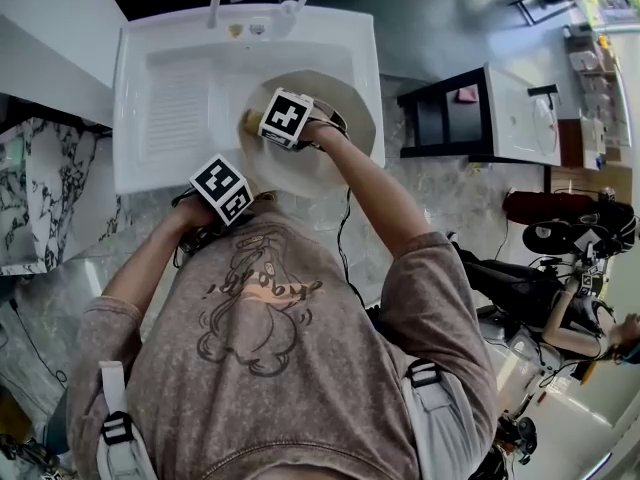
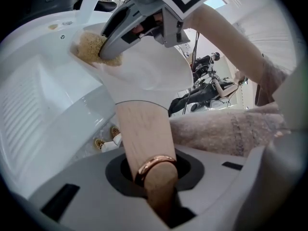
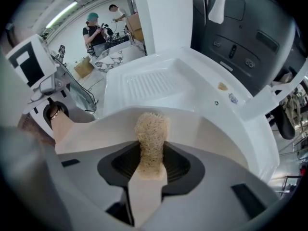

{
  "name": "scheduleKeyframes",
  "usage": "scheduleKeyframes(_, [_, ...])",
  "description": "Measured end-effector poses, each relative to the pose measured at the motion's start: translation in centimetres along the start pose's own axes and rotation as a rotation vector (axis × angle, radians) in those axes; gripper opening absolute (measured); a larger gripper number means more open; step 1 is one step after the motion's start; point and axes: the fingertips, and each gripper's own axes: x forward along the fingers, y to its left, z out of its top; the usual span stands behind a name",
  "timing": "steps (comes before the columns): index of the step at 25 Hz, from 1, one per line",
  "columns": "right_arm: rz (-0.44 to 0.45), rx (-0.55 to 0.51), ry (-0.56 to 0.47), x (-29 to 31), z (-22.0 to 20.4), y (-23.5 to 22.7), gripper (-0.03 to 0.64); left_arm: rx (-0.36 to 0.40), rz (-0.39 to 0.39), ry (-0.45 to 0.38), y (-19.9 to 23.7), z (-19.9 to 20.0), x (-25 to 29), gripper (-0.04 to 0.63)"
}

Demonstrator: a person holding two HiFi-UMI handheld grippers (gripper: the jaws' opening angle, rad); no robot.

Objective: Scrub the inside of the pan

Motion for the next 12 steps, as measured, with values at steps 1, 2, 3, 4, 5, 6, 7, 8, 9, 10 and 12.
scheduleKeyframes(1, [-0.014, 0.009, -0.002, 0.0, 0.0, -0.6, 0.153, -0.002, 0.0, 0.0, 0.0, 0.0, 0.0, 0.089])
scheduleKeyframes(2, [-0.029, 0.018, -0.004, 0.0, 0.0, -1.1, 0.153, -0.003, -0.001, -0.001, 0.0, 0.0, -0.1, 0.089])
scheduleKeyframes(3, [-0.045, 0.027, -0.005, 0.0, 0.0, -1.7, 0.153, -0.003, -0.001, -0.001, 0.0, 0.0, -0.1, 0.089])
scheduleKeyframes(4, [-0.063, 0.036, -0.005, 0.0, -0.1, -2.2, 0.153, -0.002, -0.001, -0.001, 0.0, 0.0, -0.1, 0.089])
scheduleKeyframes(5, [-0.082, 0.045, -0.003, 0.0, -0.3, -2.8, 0.153, -0.001, -0.001, -0.001, 0.0, 0.0, -0.1, 0.089])
scheduleKeyframes(6, [-0.106, 0.056, 0.002, -0.1, -0.6, -3.4, 0.153, 0.0, 0.0, -0.001, 0.0, 0.0, -0.1, 0.089])
scheduleKeyframes(7, [-0.133, 0.068, 0.01, -0.3, -0.9, -4.1, 0.153, 0.002, 0.001, 0.0, 0.0, 0.0, 0.0, 0.089])
scheduleKeyframes(8, [-0.157, 0.079, 0.012, -0.4, -1.1, -4.8, 0.153, 0.003, 0.002, 0.001, 0.0, -0.1, 0.0, 0.089])
scheduleKeyframes(9, [-0.17, 0.085, -0.002, -0.4, -1.1, -5.3, 0.153, 0.004, 0.003, 0.002, 0.0, -0.1, 0.0, 0.089])
scheduleKeyframes(10, [-0.179, 0.092, -0.015, -0.4, -1.0, -5.8, 0.153, 0.005, 0.004, 0.002, 0.0, -0.2, 0.0, 0.089])
scheduleKeyframes(12, [-0.214, 0.113, 0.012, -0.8, -2.0, -6.8, 0.153, 0.005, 0.006, 0.001, 0.0, -0.2, 0.1, 0.087])
